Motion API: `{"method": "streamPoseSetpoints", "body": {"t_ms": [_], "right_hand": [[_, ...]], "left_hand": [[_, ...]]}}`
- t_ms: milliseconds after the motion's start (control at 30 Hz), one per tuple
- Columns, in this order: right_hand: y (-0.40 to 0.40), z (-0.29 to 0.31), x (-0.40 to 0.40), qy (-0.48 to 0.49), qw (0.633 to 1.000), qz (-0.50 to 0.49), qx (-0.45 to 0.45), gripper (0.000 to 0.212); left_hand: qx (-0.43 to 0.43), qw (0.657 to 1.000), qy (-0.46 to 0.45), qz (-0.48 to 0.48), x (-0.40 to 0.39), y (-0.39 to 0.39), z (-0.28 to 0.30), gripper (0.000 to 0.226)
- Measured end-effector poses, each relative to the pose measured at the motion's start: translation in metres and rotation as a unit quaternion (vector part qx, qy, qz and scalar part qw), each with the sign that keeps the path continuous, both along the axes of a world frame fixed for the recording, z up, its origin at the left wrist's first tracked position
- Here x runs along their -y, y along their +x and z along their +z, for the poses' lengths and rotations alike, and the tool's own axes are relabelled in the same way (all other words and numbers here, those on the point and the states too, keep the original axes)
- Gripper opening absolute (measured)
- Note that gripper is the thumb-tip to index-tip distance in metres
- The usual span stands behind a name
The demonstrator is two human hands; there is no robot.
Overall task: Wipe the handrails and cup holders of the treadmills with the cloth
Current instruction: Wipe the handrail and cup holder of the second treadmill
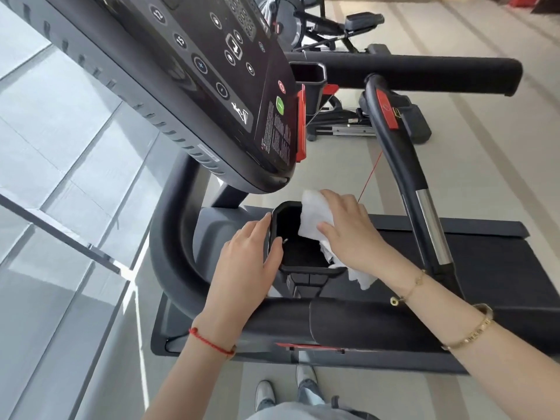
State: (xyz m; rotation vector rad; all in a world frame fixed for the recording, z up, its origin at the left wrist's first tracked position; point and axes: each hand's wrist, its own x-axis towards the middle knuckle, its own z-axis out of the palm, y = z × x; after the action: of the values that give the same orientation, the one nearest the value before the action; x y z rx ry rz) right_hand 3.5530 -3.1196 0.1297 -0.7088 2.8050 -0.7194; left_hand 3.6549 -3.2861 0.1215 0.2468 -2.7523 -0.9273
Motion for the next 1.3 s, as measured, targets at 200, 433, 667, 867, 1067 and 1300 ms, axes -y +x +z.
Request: {"method": "streamPoseSetpoints", "body": {"t_ms": [200,433,667,867,1067,1300], "right_hand": [[0.036,-0.003,-0.012,-0.067,0.986,-0.113,0.100,0.060],[-0.003,0.014,0.003,0.016,0.997,-0.028,0.065,0.054],[0.020,-0.001,-0.013,-0.019,0.997,-0.058,0.055,0.058],[-0.034,0.012,0.013,0.069,0.988,0.138,-0.032,0.041],[-0.045,0.009,0.035,0.086,0.964,0.239,-0.076,0.041],[-0.023,0.000,-0.012,0.019,0.995,0.088,0.033,0.051]], "left_hand": [[-0.006,1.000,0.000,-0.005,-0.001,0.000,-0.001,0.046],[0.000,1.000,-0.006,-0.016,0.001,0.000,-0.001,0.048],[-0.002,1.000,0.002,-0.008,0.000,0.001,0.000,0.049],[-0.012,1.000,0.000,-0.004,-0.001,0.001,0.000,0.047],[-0.014,1.000,-0.002,0.004,-0.001,0.000,-0.002,0.044],[-0.016,1.000,0.007,0.010,0.000,0.002,0.000,0.047]]}}
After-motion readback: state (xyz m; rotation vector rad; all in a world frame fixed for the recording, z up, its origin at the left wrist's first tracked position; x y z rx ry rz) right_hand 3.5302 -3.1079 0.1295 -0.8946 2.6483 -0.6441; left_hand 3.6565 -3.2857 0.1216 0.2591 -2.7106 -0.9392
